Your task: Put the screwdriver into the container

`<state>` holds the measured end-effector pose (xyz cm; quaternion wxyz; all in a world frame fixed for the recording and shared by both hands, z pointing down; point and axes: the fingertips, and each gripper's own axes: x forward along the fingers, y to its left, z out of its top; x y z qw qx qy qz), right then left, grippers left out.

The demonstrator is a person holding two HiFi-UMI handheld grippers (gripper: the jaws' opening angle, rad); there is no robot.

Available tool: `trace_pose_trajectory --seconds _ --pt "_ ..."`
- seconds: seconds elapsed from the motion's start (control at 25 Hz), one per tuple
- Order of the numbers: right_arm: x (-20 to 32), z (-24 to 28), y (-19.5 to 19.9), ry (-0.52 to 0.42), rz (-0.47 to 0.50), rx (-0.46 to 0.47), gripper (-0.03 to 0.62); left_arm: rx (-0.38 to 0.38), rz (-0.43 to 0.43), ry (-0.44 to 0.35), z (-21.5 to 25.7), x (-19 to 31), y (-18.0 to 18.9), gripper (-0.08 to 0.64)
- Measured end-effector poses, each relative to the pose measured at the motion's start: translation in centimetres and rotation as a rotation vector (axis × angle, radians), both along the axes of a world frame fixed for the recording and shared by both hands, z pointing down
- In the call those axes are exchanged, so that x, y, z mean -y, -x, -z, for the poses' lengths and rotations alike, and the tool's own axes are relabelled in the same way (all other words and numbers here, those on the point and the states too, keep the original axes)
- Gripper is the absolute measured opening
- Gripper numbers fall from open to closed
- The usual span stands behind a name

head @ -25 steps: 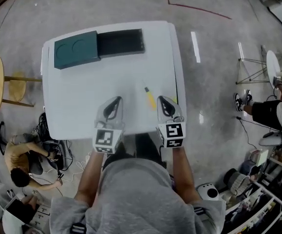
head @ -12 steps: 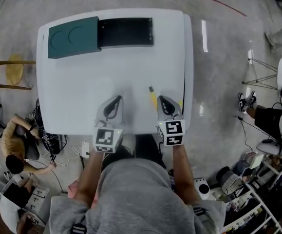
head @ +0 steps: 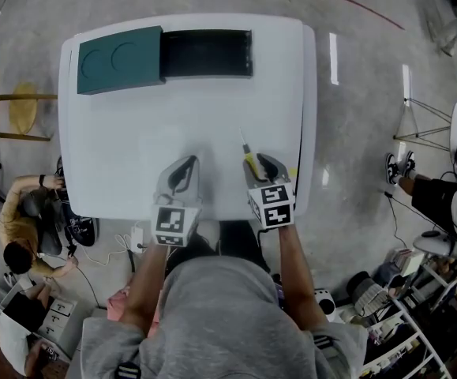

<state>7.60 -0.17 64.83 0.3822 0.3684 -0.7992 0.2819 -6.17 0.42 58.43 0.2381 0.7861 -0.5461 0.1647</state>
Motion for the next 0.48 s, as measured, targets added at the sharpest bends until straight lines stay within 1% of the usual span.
trace_pose_trajectory --seconds 0.08,0.28,0.48 --pt "-0.1 -0.5 0.2 0.028 0.015 -0.016 0.140 0.000 0.005 0.005 -0.1 0.0 0.1 0.011" --pt "-0.1 -1.4 0.3 0.063 0.027 -0.038 0.126 -0.002 0.017 0.016 -0.5 0.1 0.2 0.011" --pt "-0.1 -2.0 0.5 0.087 0.042 -0.055 0.091 -0.001 0.035 0.018 -0.6 0.4 0.9 0.011"
